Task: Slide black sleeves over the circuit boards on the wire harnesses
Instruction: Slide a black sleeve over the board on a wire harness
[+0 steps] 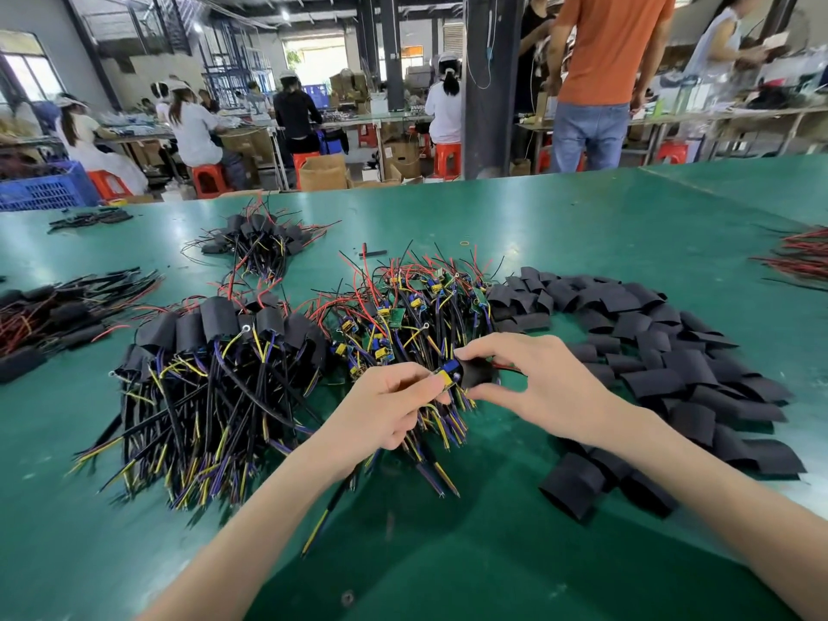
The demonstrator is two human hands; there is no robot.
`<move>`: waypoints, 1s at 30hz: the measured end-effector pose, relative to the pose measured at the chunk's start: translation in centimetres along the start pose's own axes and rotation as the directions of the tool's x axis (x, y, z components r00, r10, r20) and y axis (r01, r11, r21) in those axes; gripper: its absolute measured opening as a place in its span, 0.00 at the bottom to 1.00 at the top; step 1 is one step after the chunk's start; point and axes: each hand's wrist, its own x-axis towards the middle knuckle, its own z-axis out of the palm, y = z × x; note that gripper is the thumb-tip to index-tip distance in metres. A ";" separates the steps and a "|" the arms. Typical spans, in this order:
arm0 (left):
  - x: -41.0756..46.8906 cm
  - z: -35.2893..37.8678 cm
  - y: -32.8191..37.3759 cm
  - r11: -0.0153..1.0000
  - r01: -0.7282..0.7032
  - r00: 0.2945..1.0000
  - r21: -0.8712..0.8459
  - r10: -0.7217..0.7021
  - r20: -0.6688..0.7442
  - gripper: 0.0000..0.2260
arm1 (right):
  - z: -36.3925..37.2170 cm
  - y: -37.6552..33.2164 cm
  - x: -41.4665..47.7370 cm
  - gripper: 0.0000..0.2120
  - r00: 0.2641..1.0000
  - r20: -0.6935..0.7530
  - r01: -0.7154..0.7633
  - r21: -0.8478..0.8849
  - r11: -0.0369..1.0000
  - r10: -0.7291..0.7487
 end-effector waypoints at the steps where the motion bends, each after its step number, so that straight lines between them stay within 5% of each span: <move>1: 0.0 -0.1 0.0 1.000 -0.003 1.000 0.010 0.003 0.009 0.11 | -0.1 -0.1 0.0 0.17 1.000 -0.003 0.010 0.004 1.000 -0.010; 20: -0.2 -1.2 0.3 0.876 -0.176 0.974 0.448 0.090 0.207 0.09 | -1.6 -0.9 0.0 0.13 0.950 0.284 -0.231 0.352 0.907 0.132; 30: -0.1 -1.0 0.2 0.918 -0.041 0.996 0.394 0.007 0.086 0.10 | -0.2 -2.5 -0.3 0.14 0.992 0.097 0.075 0.070 0.995 -0.082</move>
